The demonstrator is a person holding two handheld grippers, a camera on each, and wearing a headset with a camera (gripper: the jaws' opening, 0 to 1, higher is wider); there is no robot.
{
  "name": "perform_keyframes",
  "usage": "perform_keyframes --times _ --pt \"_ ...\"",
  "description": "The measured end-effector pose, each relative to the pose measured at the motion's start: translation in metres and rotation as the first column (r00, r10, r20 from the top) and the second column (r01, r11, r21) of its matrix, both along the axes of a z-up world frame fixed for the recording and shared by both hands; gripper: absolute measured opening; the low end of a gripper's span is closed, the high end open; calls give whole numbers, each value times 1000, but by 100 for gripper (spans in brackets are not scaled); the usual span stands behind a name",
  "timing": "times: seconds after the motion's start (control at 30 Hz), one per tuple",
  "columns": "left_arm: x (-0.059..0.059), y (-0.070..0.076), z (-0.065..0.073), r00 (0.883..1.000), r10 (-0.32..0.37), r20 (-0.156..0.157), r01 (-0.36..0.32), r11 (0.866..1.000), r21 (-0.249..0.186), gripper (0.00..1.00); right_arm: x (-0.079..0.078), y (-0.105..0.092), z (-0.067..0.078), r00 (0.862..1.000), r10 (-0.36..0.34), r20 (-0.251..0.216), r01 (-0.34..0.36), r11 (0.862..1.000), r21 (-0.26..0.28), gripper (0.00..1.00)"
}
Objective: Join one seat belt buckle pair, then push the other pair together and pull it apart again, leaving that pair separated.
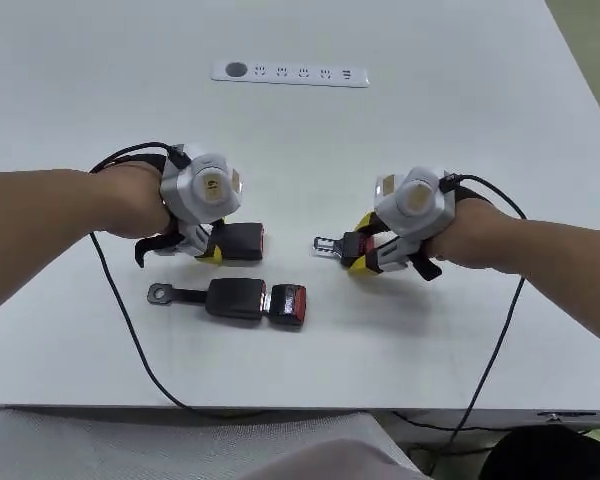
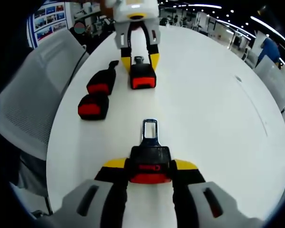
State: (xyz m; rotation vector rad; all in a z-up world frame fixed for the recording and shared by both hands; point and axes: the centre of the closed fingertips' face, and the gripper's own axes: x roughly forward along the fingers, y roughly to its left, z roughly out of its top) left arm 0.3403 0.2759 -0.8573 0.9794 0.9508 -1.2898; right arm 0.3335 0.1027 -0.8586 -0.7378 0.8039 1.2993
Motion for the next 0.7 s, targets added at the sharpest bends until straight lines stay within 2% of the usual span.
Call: perform_keyframes --times 0.53,0.7 --pt "0 1 0 1000 2 3 -2 1000 9 31 -8 -32 3 1000 -13 0 13 999 29 37" --pt "-2 -1 0 999 -26 20 25 999 37 31 -7 -38 1 1000 -30 -8 30 999 26 37"
